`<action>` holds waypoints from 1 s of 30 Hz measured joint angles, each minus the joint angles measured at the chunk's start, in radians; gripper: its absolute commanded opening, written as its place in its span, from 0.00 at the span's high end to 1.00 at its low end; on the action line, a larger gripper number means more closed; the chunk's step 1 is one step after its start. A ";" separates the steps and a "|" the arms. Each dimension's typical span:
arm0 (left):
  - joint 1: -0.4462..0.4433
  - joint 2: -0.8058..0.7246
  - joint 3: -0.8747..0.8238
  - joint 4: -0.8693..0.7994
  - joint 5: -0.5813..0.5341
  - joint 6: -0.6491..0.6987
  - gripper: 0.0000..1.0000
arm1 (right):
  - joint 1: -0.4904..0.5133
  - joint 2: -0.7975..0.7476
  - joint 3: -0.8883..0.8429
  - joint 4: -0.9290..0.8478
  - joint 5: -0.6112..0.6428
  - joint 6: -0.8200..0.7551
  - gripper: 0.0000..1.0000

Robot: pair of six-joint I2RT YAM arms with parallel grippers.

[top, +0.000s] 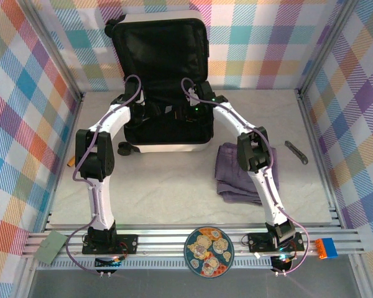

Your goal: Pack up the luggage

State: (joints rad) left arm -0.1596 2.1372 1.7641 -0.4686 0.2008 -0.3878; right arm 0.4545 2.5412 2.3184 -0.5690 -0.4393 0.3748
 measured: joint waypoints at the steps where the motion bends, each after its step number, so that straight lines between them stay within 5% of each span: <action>1: 0.000 0.002 0.000 0.000 -0.003 0.001 0.44 | -0.002 0.000 0.000 0.002 -0.004 0.003 0.51; 16: -0.008 -0.050 -0.016 0.028 -0.048 0.018 0.43 | -0.013 -0.042 -0.016 0.008 -0.036 -0.025 0.48; 20: -0.035 -0.151 -0.027 0.029 -0.081 0.029 0.43 | -0.017 -0.179 -0.130 0.023 -0.029 -0.042 0.47; 30: -0.195 -0.533 -0.322 0.102 -0.190 0.073 0.39 | -0.018 -0.818 -0.835 0.315 0.046 -0.047 0.40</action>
State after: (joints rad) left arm -0.3542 1.6043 1.4425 -0.3664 0.0109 -0.3149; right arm 0.4366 1.7237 1.4830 -0.2535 -0.3931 0.3275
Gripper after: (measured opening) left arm 0.597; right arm 0.570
